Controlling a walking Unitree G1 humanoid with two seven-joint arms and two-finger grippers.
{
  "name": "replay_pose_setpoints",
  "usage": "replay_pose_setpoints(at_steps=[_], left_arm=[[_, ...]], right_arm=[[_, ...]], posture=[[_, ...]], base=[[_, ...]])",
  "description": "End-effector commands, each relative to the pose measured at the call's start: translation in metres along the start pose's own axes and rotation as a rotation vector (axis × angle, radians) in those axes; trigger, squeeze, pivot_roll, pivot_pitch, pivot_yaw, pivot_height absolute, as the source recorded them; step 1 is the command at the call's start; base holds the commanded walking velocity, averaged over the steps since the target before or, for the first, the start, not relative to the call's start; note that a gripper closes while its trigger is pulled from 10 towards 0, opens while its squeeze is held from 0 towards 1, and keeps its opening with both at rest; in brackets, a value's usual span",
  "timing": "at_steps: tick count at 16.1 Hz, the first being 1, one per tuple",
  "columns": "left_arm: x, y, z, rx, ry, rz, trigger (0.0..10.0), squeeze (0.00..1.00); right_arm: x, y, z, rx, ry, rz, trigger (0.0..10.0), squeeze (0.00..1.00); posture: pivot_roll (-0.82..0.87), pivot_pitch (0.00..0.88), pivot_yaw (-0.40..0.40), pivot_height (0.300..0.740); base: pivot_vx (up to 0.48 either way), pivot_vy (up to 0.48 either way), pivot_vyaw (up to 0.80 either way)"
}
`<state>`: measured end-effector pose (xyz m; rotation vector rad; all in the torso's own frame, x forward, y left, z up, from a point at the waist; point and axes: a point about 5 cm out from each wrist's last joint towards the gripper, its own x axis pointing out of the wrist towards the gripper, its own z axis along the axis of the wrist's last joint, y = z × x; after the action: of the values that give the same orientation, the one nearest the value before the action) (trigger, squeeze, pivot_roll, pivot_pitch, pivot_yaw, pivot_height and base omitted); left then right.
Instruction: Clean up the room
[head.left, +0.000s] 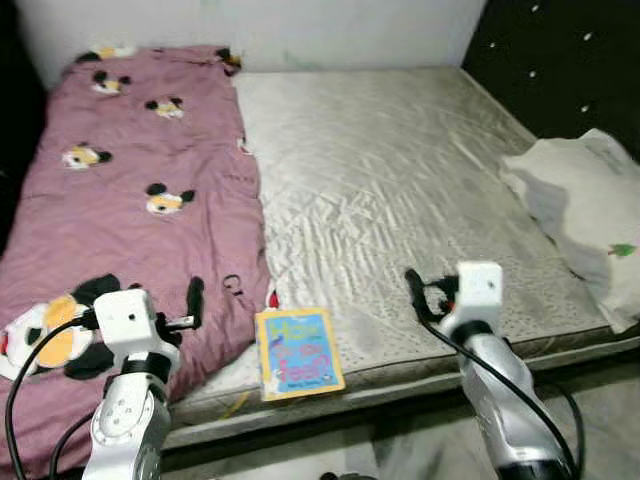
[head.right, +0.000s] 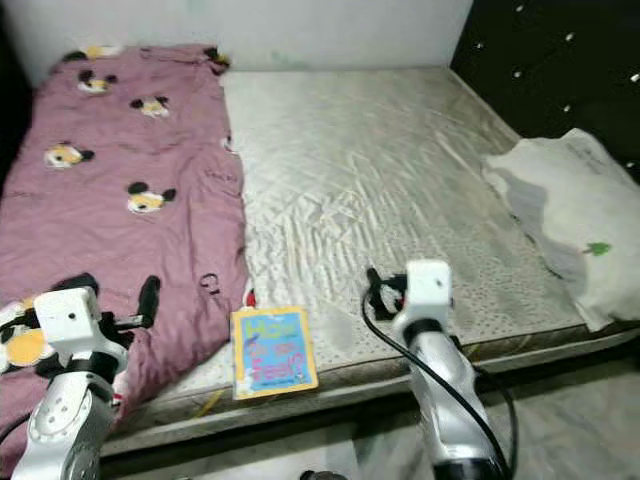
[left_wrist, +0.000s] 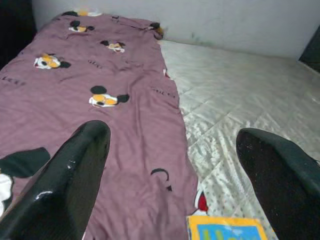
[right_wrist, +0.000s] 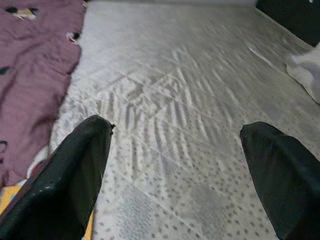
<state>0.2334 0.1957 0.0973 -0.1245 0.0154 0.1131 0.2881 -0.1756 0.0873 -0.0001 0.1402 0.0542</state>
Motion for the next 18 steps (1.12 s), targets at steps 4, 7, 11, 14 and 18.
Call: replay_pose_setpoints(at_steps=[4,7,11,14,18], left_arm=[[-0.001,0.007,-0.002,0.013,0.032,0.013,10.0,0.0],[0.009,0.002,0.005,-0.06,0.011,0.029,10.0,0.0],[0.006,0.001,0.005,-0.045,0.015,0.024,10.0,0.0],[0.005,0.004,0.005,-0.043,0.018,0.034,10.0,0.0],[0.007,0.0,0.007,-0.047,0.016,0.029,10.0,0.0]], right_arm=[[-0.001,0.007,0.003,0.047,-0.026,-0.011,10.0,0.0],[0.003,0.016,0.009,0.06,-0.036,0.039,10.0,0.0],[0.001,0.015,0.011,0.055,-0.039,0.064,10.0,0.0],[-0.002,0.019,0.009,0.054,-0.037,0.079,10.0,0.0],[-0.001,0.018,0.01,0.052,-0.033,0.084,10.0,0.0]], posture=[[-0.05,0.12,-0.027,0.74],[-0.05,0.122,-0.043,0.74],[-0.06,0.148,-0.046,0.74],[-0.06,0.158,-0.045,0.74],[-0.07,0.169,-0.049,0.74]], base=[[0.0,0.0,0.0],[0.0,0.0,0.0],[0.0,0.0,0.0],[0.0,0.0,0.0],[0.0,0.0,0.0]])
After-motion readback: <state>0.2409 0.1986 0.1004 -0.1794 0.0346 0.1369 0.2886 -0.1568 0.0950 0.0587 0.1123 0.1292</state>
